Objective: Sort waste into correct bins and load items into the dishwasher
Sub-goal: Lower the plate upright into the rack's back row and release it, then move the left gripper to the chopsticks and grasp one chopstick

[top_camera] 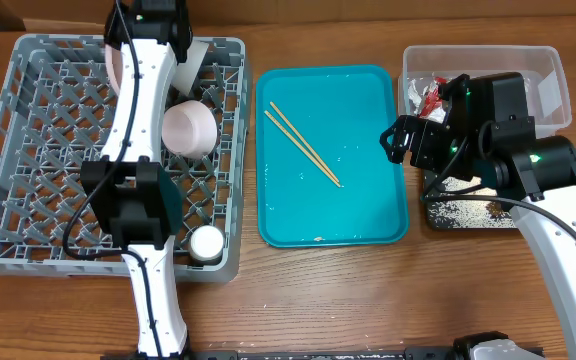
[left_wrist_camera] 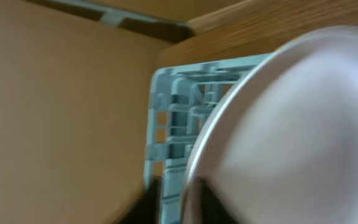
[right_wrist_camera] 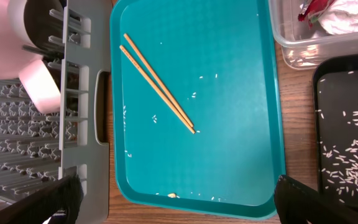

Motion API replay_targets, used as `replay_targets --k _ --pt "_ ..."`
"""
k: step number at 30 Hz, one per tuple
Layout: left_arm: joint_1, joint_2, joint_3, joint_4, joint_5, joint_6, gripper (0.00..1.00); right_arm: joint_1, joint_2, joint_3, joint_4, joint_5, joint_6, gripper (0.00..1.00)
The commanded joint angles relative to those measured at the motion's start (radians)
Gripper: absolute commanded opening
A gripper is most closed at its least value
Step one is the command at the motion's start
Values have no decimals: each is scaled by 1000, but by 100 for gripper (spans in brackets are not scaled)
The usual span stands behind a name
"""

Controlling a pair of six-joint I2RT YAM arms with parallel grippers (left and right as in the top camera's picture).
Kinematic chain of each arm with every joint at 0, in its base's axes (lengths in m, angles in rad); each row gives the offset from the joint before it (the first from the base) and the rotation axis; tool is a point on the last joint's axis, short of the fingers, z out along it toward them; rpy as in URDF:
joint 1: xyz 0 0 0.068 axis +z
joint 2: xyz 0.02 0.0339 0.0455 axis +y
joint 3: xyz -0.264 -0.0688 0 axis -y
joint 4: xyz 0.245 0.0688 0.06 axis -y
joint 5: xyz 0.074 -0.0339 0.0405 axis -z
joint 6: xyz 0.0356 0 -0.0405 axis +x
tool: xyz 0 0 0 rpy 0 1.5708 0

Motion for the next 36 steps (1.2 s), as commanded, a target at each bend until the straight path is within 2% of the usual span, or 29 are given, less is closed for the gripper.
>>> replay_targets --k 1,6,10,13,16,19,24,28,29,31,36 --pt "1 2 2 -6 97 -15 43 -1 -3 0 2 10 -3 100" --pt "1 1 6 -25 79 -143 80 -1 -3 0 3 10 -3 100" --pt "-6 -20 33 -97 38 -238 94 -1 -3 0 2 10 -3 100" --pt "-21 -76 65 -204 45 -345 98 -1 -3 0 3 10 -3 100" --pt "-39 -154 98 -312 154 -465 100 -1 -3 0 3 10 -3 100" --pt "-69 -246 129 -401 381 -533 100 -1 -3 0 3 10 -3 100" --pt "-140 -390 131 -443 954 -575 100 -1 -3 0 3 10 -3 100" --pt "-191 -430 131 -418 1210 -616 100 -1 -3 0 3 10 -3 100" --pt "-208 -428 130 -414 1231 -674 100 -1 -3 0 3 10 -3 100" --pt "-251 -409 126 -422 1182 -805 100 -1 -3 0 2 10 -3 100" --pt "-397 -314 126 -462 907 -1059 100 -1 -3 0 3 10 -3 100"
